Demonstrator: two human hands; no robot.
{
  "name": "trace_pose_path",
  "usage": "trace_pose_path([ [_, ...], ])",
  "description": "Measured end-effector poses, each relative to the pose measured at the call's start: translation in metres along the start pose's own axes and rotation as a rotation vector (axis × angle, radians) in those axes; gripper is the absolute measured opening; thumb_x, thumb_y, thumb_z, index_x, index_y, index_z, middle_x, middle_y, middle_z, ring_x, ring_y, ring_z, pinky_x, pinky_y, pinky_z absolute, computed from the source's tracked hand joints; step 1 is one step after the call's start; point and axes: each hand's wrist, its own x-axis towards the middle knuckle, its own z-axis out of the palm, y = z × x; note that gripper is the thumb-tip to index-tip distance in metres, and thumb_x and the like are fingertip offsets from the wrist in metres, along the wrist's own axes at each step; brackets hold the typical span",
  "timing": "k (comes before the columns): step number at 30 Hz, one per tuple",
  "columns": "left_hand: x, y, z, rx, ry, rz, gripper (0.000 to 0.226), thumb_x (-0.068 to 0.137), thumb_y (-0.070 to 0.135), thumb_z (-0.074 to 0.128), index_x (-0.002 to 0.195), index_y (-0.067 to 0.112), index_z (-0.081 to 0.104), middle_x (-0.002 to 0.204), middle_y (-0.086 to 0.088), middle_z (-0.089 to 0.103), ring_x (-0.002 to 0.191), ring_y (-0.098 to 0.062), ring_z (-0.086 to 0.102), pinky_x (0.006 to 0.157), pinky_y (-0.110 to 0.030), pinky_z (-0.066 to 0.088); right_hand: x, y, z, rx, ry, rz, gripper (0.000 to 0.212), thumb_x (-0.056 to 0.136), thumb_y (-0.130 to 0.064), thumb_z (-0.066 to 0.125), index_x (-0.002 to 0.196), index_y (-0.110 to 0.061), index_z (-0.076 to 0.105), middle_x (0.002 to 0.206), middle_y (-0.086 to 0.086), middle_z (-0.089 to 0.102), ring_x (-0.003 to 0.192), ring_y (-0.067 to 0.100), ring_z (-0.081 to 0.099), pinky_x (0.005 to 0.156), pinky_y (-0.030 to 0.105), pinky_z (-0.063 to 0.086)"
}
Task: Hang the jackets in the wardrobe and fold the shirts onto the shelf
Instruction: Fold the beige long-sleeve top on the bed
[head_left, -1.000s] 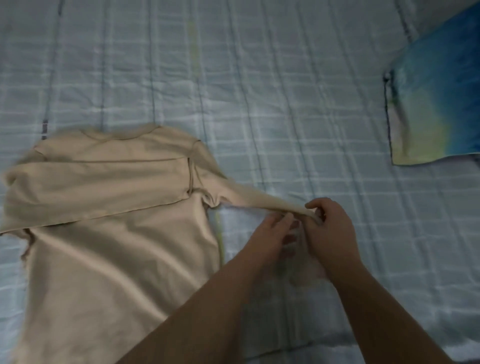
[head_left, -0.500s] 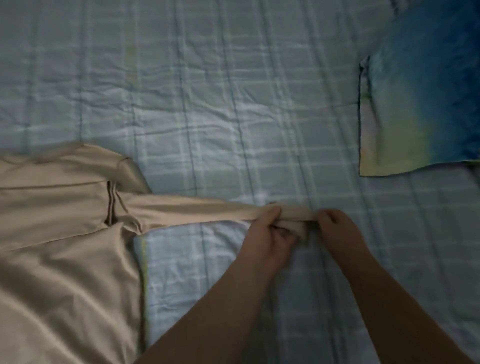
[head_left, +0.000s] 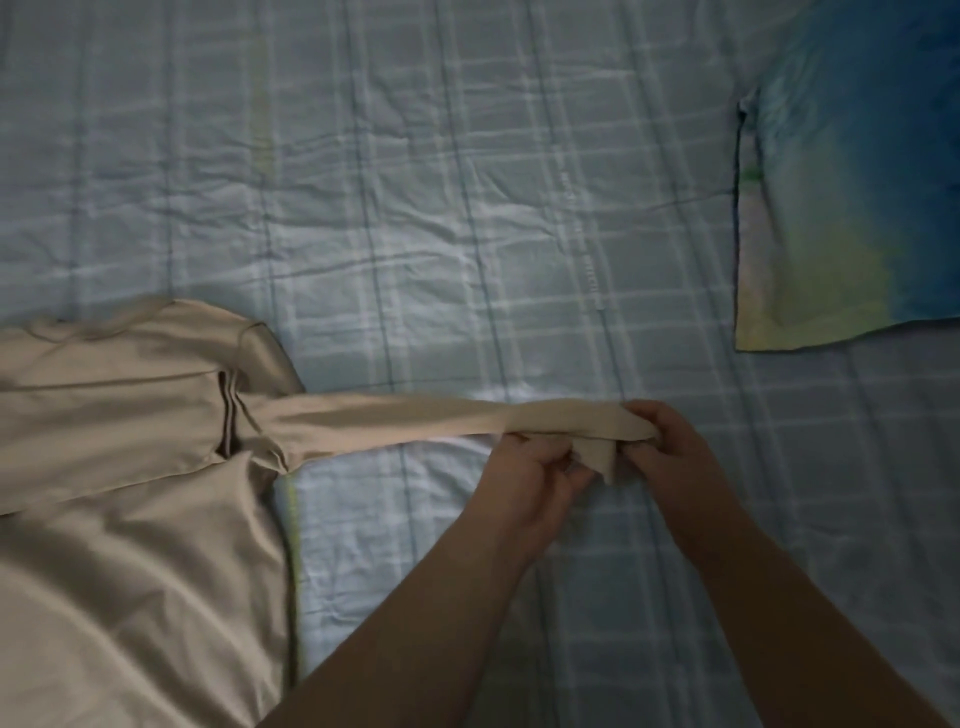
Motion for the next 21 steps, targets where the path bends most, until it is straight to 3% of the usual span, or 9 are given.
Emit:
trace_pose_path([
  [3,0.0,-0.001,-0.005,0.086,0.097,-0.061,0.021,0.1,-0.001,0.042,0.111,0.006,0.059,0.094,-0.013,0.071,0.082,-0.022,0.071,0.073,-0.039,0.061,0.004,-0.015,-0.004,-0.013,0.15,-0.037,0.022,0.07,-0.014,0.054,0.086,-0.027,0.064,0.082,-0.005,0.067,0.075,0.006,0.061,0.069,0.022,0.049],
  [6,-0.008,0.007,-0.012,0.367,0.169,-0.265,0.018,0.102,0.026,0.049,0.095,0.014,0.06,0.09,-0.007,0.067,0.074,-0.018,0.068,0.066,-0.037,0.057,0.01,-0.031,-0.014,-0.051,0.285,-0.166,0.021,0.079,-0.01,0.06,0.087,-0.028,0.065,0.085,-0.01,0.067,0.075,-0.002,0.06,0.07,0.02,0.046],
  [8,-0.014,0.018,-0.017,0.486,0.24,-0.28,0.026,0.101,0.033,0.05,0.084,0.014,0.056,0.076,-0.005,0.064,0.061,-0.016,0.064,0.057,-0.028,0.05,0.011,-0.041,-0.022,-0.19,0.332,-0.282,0.025,0.085,-0.002,0.061,0.093,-0.025,0.069,0.089,-0.014,0.064,0.079,-0.004,0.059,0.073,0.015,0.043],
  [10,-0.022,0.033,-0.017,0.576,0.301,-0.175,0.022,0.101,0.026,0.051,0.084,0.013,0.054,0.07,-0.004,0.061,0.054,-0.015,0.058,0.055,-0.025,0.043,0.014,-0.045,-0.027,-0.197,0.334,-0.32,0.031,0.086,0.003,0.058,0.096,-0.022,0.073,0.088,-0.014,0.065,0.073,-0.002,0.057,0.07,0.015,0.042],
  [12,-0.029,0.05,-0.018,0.763,0.353,0.001,0.013,0.097,0.014,0.051,0.085,0.012,0.055,0.072,-0.005,0.063,0.054,-0.015,0.058,0.053,-0.025,0.045,0.015,-0.045,-0.027,-0.033,0.277,-0.282,0.037,0.085,0.012,0.054,0.093,-0.019,0.074,0.087,-0.013,0.071,0.071,0.001,0.062,0.067,0.02,0.048],
  [16,-0.044,0.081,-0.019,1.325,0.367,0.445,0.017,0.088,0.01,0.055,0.076,0.022,0.056,0.074,0.002,0.067,0.061,-0.013,0.059,0.059,-0.023,0.046,0.009,-0.026,-0.025,0.088,0.203,-0.359,0.034,0.077,0.028,0.052,0.092,0.001,0.068,0.116,-0.003,0.07,0.112,0.01,0.065,0.097,0.023,0.048],
  [18,-0.048,0.092,-0.018,1.51,0.278,0.399,0.016,0.084,0.01,0.056,0.074,0.022,0.059,0.073,0.004,0.069,0.053,-0.007,0.053,0.052,-0.02,0.04,0.002,-0.008,-0.025,-0.046,0.191,-0.39,0.033,0.076,0.027,0.053,0.091,0.002,0.069,0.124,0.005,0.066,0.12,0.009,0.06,0.105,0.024,0.043],
  [20,-0.049,0.099,-0.019,1.575,0.214,0.263,0.017,0.083,0.009,0.055,0.073,0.021,0.063,0.07,0.006,0.071,0.048,-0.005,0.05,0.049,-0.022,0.038,-0.004,0.011,-0.026,-0.143,0.151,-0.34,0.034,0.078,0.023,0.051,0.092,-0.001,0.071,0.127,0.007,0.065,0.118,-0.002,0.058,0.103,0.016,0.042],
  [21,-0.047,0.102,-0.021,1.664,0.232,0.302,0.016,0.083,0.012,0.055,0.075,0.023,0.064,0.071,0.007,0.07,0.053,-0.006,0.054,0.054,-0.024,0.041,-0.006,0.018,-0.025,-0.139,0.129,-0.28,0.037,0.078,0.022,0.05,0.091,-0.003,0.073,0.126,0.008,0.065,0.115,-0.007,0.058,0.1,0.012,0.042],
])
